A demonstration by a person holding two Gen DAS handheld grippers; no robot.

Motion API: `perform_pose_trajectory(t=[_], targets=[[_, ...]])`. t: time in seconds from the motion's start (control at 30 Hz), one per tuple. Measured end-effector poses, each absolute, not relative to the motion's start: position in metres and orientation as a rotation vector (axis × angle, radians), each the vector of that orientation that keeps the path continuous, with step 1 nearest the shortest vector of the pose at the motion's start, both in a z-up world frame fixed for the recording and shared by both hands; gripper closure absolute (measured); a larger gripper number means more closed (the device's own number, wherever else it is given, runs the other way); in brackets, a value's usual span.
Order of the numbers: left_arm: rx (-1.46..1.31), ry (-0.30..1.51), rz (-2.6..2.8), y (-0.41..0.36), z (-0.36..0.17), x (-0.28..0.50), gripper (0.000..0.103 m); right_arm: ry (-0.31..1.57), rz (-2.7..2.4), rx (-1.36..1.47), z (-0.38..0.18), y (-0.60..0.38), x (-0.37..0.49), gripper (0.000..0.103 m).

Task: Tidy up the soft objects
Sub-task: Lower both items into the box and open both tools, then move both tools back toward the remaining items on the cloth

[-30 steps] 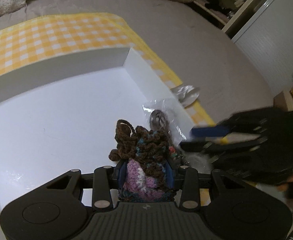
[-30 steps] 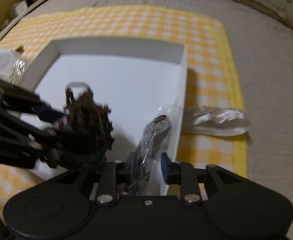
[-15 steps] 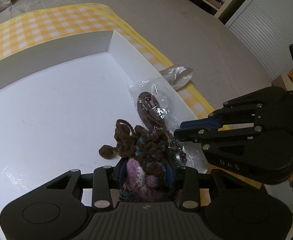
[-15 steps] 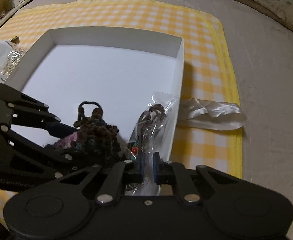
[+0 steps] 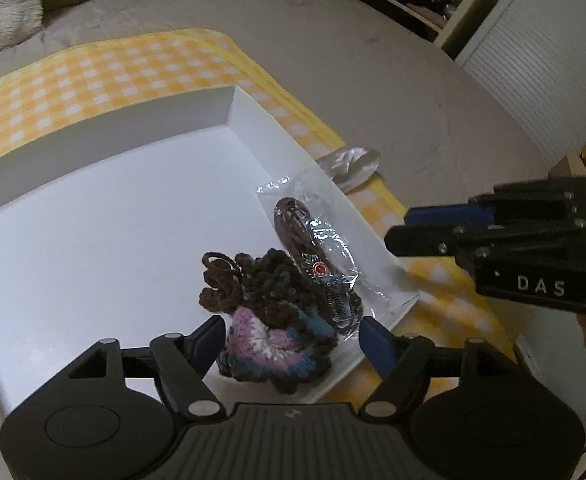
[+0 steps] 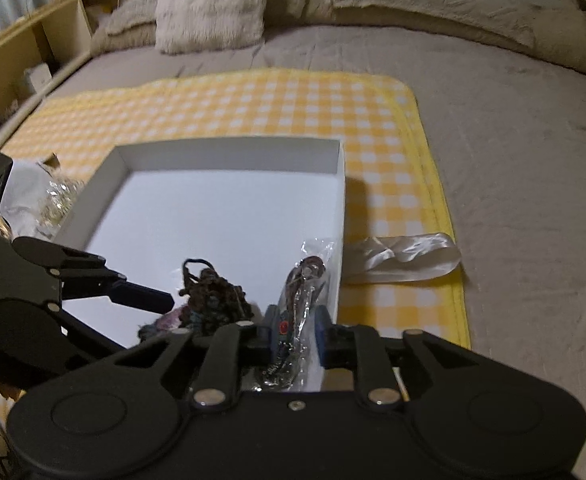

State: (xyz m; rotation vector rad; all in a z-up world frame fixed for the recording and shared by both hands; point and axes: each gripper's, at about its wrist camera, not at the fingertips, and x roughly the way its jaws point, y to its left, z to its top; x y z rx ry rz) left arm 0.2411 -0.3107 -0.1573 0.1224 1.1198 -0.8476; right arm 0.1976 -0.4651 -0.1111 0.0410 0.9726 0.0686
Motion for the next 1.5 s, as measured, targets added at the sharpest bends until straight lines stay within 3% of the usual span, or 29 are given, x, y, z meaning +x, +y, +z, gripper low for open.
perform_pose_trajectory(t=[0.13,0.3,0.4,0.5,0.6,0.77,0.83,1.5], targets=[[0.112,1.086,-0.829,-0.301,-0.143,0.233,0.019,0.944,0.069,0.062,-0.104,-0.464,0.185,0.071],[0.096,1.045,-0.808,-0.287,-0.124,0.225,0.012,0.915,0.048,0.074,-0.097,-0.467,0.172,0.067],[0.089,1.018,-0.786,-0.279,-0.114,0.220,0.009,0.893,0.034,0.087,-0.091,-0.469,0.163,0.055],[0.081,0.993,-0.762,-0.269,-0.105,0.216,0.004,0.868,0.021,0.104,-0.086,-0.471,0.155,0.051],[0.068,0.975,-0.738,-0.260,-0.098,0.213,0.001,0.841,0.009,0.113,-0.080,-0.471,0.148,0.030],[0.046,0.932,-0.700,-0.245,-0.086,0.205,0.000,0.794,-0.013,0.116,-0.072,-0.468,0.136,0.013],[0.036,0.916,-0.686,-0.240,-0.082,0.203,0.000,0.775,-0.024,0.129,-0.069,-0.468,0.132,0.001],[0.005,0.785,-0.546,-0.189,-0.053,0.191,0.000,0.673,-0.075,0.143,-0.051,-0.447,0.126,0.000]])
